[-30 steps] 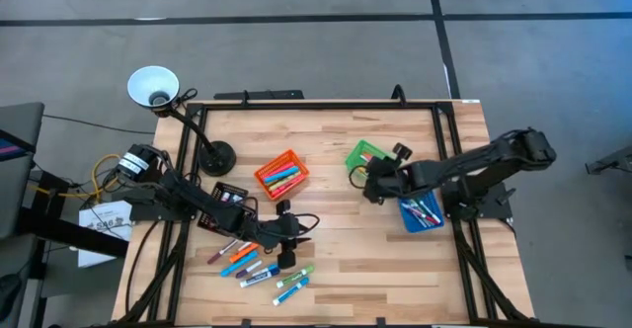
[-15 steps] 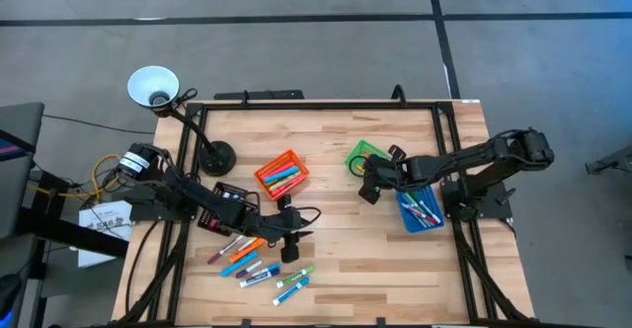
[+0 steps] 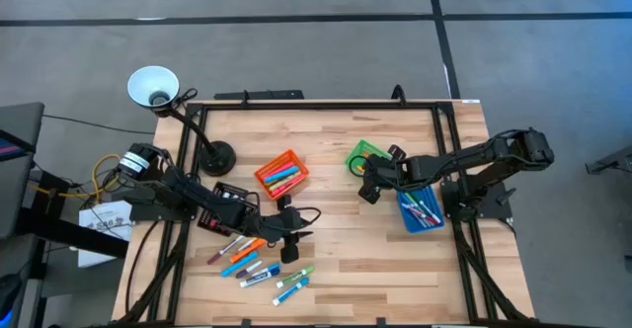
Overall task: Pick & Place Markers
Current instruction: Put the violet pen into the green bin
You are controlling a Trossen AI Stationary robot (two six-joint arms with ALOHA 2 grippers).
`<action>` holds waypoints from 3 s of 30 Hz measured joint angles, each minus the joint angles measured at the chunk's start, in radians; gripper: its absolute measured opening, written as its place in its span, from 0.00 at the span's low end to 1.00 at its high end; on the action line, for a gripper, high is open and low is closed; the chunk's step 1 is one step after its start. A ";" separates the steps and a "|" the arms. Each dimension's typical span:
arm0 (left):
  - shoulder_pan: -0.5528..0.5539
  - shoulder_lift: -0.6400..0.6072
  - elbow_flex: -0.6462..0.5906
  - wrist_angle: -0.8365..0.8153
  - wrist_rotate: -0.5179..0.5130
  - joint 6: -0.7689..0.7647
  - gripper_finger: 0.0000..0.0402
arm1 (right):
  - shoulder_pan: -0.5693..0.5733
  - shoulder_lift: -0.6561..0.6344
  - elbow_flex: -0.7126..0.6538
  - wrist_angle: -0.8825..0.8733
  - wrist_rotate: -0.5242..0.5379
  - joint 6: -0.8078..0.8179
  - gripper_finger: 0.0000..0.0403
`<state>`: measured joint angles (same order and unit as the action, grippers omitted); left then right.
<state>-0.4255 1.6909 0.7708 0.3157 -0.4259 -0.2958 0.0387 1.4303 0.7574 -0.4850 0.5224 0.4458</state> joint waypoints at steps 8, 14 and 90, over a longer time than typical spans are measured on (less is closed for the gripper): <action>0.000 0.000 0.000 0.000 0.000 0.000 0.29 | 0.000 0.000 0.000 0.030 0.000 0.000 0.25; 0.000 0.000 0.000 0.000 0.000 0.000 0.29 | 0.000 0.000 0.000 0.086 0.000 0.000 0.25; -0.160 -0.320 -0.004 -0.210 -0.356 0.063 0.10 | 0.141 0.252 0.032 1.066 -0.351 -0.469 0.44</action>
<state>-0.5858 1.3705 0.7666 0.1060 -0.7815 -0.2330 0.1796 1.6821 0.7890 0.5812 0.1711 -0.0229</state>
